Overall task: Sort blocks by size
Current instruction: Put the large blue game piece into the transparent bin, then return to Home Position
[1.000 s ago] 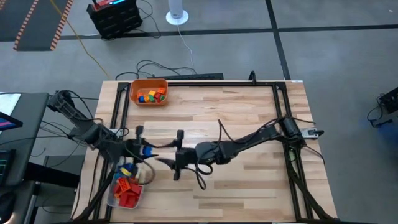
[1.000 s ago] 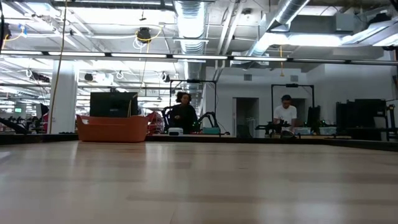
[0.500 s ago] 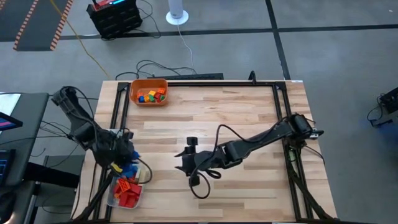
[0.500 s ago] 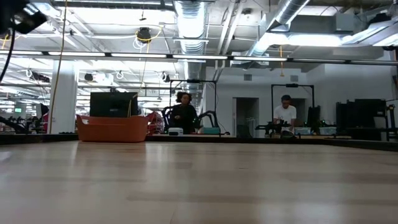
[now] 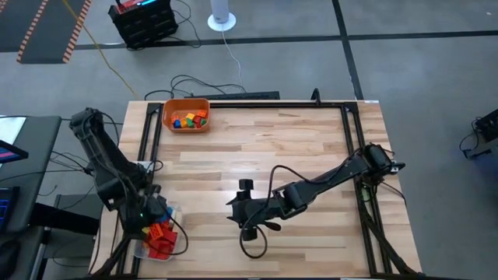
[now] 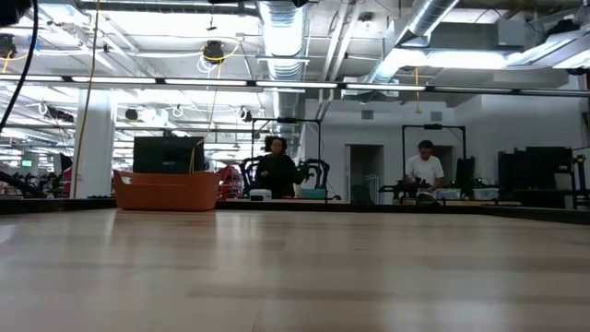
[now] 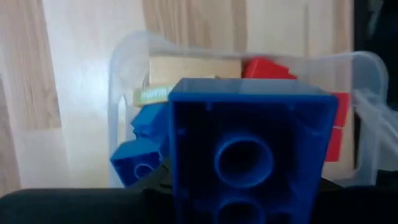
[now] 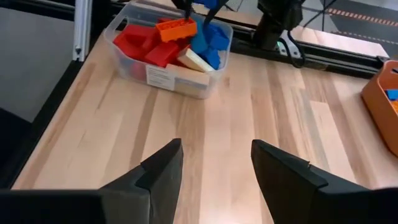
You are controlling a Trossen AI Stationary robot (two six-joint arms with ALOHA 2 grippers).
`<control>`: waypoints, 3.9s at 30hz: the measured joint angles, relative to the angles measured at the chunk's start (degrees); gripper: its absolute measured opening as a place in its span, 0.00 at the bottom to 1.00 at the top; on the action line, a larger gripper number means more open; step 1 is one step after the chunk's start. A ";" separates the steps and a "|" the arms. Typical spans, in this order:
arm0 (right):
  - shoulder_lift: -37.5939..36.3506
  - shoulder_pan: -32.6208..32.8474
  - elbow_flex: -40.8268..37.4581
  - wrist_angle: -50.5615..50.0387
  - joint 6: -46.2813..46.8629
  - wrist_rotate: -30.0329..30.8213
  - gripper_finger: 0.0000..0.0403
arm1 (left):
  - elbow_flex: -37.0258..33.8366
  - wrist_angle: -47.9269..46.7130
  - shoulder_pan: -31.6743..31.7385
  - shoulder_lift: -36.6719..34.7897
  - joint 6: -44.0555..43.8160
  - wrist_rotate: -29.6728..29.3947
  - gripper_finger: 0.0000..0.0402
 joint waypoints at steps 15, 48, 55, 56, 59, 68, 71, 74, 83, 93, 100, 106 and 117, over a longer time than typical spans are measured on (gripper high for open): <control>-4.67 -0.04 -2.40 -7.42 3.16 0.09 0.54 | 0.00 -2.95 -2.81 -1.41 -1.65 -12.24 0.75; -45.10 -7.45 -64.77 43.31 4.53 2.56 0.43 | -8.72 6.58 -1.18 -22.57 12.60 -51.16 0.54; -49.29 -9.24 -75.86 54.28 6.88 1.06 0.37 | -22.72 27.55 -1.17 -26.46 16.77 -45.45 0.53; -49.57 -9.62 -77.31 55.61 7.64 1.01 0.36 | -24.15 30.56 -1.05 -26.69 18.05 -44.85 0.53; -50.49 -10.41 -81.32 60.44 9.25 0.87 0.35 | -27.59 39.52 0.40 -26.81 21.25 -41.58 0.53; -53.58 -8.49 -89.39 71.11 9.04 0.68 0.34 | -34.12 53.36 5.75 -26.91 24.14 -22.58 0.53; -55.61 -7.65 -92.39 75.63 8.60 0.70 0.34 | -36.97 59.88 6.48 -27.85 26.22 -14.53 0.53; -57.42 -6.61 -92.59 76.18 6.70 0.71 0.34 | -39.70 66.32 7.73 -29.62 28.77 -8.76 0.53; -63.84 -5.64 -92.62 75.63 1.74 -0.87 0.34 | -44.18 67.95 17.43 -38.50 34.24 -0.51 0.53; -70.55 -7.97 -92.65 68.80 0.79 -1.37 0.34 | -44.19 63.52 33.28 -43.32 42.12 7.69 0.52; -74.57 -11.76 -92.70 62.19 1.21 -1.86 0.34 | -44.19 62.35 45.09 -43.31 45.67 13.72 0.43; -78.60 -12.98 -92.70 56.30 1.35 -3.32 0.30 | -44.19 57.73 52.42 -43.31 46.81 14.99 0.37; -81.28 -12.98 -92.74 46.56 2.44 1.88 0.22 | -44.02 55.17 54.56 -43.31 48.94 4.28 0.29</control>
